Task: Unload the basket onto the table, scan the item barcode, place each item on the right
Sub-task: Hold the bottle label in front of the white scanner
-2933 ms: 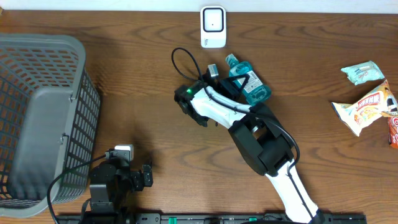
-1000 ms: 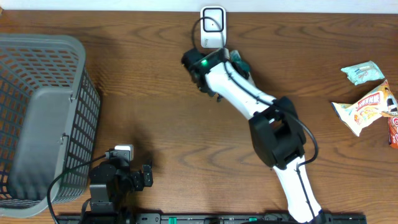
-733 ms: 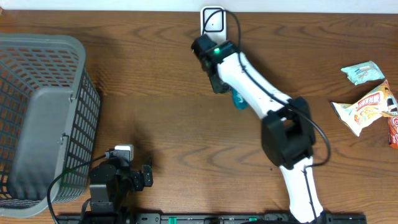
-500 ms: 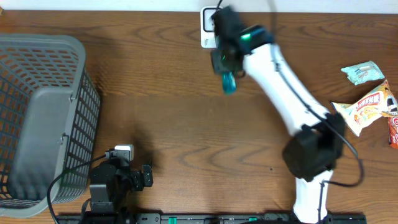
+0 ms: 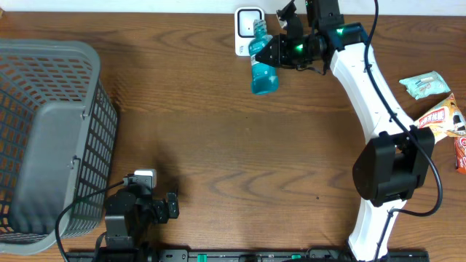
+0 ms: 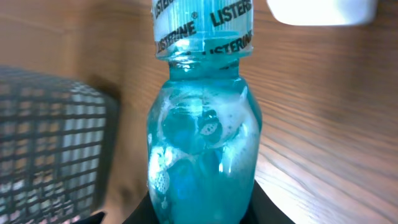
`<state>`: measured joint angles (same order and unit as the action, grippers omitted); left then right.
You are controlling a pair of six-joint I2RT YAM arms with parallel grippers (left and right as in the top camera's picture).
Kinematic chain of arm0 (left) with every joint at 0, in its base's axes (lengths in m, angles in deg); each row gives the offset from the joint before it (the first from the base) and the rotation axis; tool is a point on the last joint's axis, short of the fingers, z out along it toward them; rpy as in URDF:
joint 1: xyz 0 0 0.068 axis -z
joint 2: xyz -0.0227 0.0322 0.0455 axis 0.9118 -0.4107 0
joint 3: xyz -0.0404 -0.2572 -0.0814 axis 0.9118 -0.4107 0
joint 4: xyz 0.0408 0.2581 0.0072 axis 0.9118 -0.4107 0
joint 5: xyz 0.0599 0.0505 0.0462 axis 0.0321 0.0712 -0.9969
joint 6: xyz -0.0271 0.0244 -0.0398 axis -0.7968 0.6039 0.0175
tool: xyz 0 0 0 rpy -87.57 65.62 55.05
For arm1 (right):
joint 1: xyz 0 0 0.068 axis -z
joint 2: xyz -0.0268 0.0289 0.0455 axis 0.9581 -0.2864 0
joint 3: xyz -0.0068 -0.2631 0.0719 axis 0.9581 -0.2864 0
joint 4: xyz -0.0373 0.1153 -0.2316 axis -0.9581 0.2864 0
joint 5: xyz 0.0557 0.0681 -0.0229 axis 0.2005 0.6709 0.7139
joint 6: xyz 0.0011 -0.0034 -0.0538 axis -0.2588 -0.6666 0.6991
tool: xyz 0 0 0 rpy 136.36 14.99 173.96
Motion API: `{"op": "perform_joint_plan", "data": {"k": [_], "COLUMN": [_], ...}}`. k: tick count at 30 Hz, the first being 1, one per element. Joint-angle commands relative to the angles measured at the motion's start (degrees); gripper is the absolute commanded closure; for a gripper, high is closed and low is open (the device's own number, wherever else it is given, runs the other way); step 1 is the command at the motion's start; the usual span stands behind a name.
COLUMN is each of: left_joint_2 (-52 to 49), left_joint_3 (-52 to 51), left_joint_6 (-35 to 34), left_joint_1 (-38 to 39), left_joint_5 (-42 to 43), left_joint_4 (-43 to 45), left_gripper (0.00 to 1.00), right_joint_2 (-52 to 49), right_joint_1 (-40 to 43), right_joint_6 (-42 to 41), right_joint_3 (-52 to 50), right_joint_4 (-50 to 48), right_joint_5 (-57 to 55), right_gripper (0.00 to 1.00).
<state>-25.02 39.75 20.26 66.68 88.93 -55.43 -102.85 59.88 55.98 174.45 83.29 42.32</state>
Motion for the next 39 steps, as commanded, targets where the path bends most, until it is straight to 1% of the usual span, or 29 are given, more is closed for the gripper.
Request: {"op": "perform_joint_plan", "data": {"k": [1, 4, 7, 9, 13, 15, 17, 18, 21, 24, 25, 28, 32, 36, 39], "left_joint_2": [0.09, 0.09, 0.09, 0.09, 0.09, 0.09, 0.09, 0.09, 0.09, 0.09, 0.09, 0.09, 0.09, 0.09, 0.09], "left_joint_3": [-0.31, -0.31, -0.31, -0.31, -0.31, -0.31, -0.31, -0.31, -0.31, -0.31, -0.31, -0.31, -0.31, -0.31, -0.31], "left_joint_6": [0.57, 0.57, 0.57, 0.57, 0.57, 0.57, 0.55, 0.57, 0.57, 0.57, 0.57, 0.57, 0.57, 0.57, 0.57], "left_joint_1": [0.02, 0.02, 0.02, 0.02, 0.02, 0.02, 0.02, 0.02, 0.02, 0.02, 0.02, 0.02, 0.02, 0.02, 0.02], "left_joint_5": [0.07, 0.07, 0.07, 0.07, 0.07, 0.07, 0.07, 0.07, 0.07, 0.07, 0.07, 0.07, 0.07, 0.07, 0.07], "left_joint_4": [-0.66, -0.66, -0.66, -0.68, -0.68, -0.68, -0.68, -0.66, -0.66, -0.68, -0.68, -0.68, -0.68, -0.66, -0.68], "left_gripper": [0.02, 0.02, 0.02, 0.02, 0.02, 0.02, 0.02, 0.02, 0.02, 0.02, 0.02, 0.02, 0.02, 0.02, 0.02], "right_joint_2": [0.39, 0.39, 0.39, 0.37, -0.5, -1.77, -3.45, -5.22, -8.96, -12.57, -13.68, -16.61, -21.05, -25.55, -26.77], "right_joint_1": [1.25, 2.4, 3.72, 4.7, 5.55, 5.33, 5.27, 5.29, 5.29, 5.18, 5.11, 5.11, 4.66, 3.58, 3.26], "right_joint_6": [-1.99, -5.66, -13.77, -17.38, -22.99, -24.41, -28.06, -31.65, -38.56, -43.23, -43.58, -44.35, -47.36, -48.06, -48.02], "right_joint_3": [-3.87, -8.59, -13.2, -15.3, -16.96, -16.96, -16.94, -16.94, -16.92, -16.81, -16.72, -15.37, -10.75, -4.24, -1.73], "right_joint_4": [-6.62, -16.63, -31.19, -38.36, -45.68, -50.1, -55.93, -61.51, -71.45, -78.27, -80.26, -82.95, -82.75, -82.58, -81.74], "right_joint_5": [13.49, 16.72, 18.36, 17.77, 11.56, 11.65, 11.61, 11.39, 10.12, 6.69, 5.4, 3.02, 1.99, 2.43, 1.07], "right_gripper": [0.99, 0.99, 0.99, 0.99, 0.99, 0.99, 0.99, 0.99, 0.98, 0.94, 0.93, 0.93, 0.93, 0.95, 0.94]}}
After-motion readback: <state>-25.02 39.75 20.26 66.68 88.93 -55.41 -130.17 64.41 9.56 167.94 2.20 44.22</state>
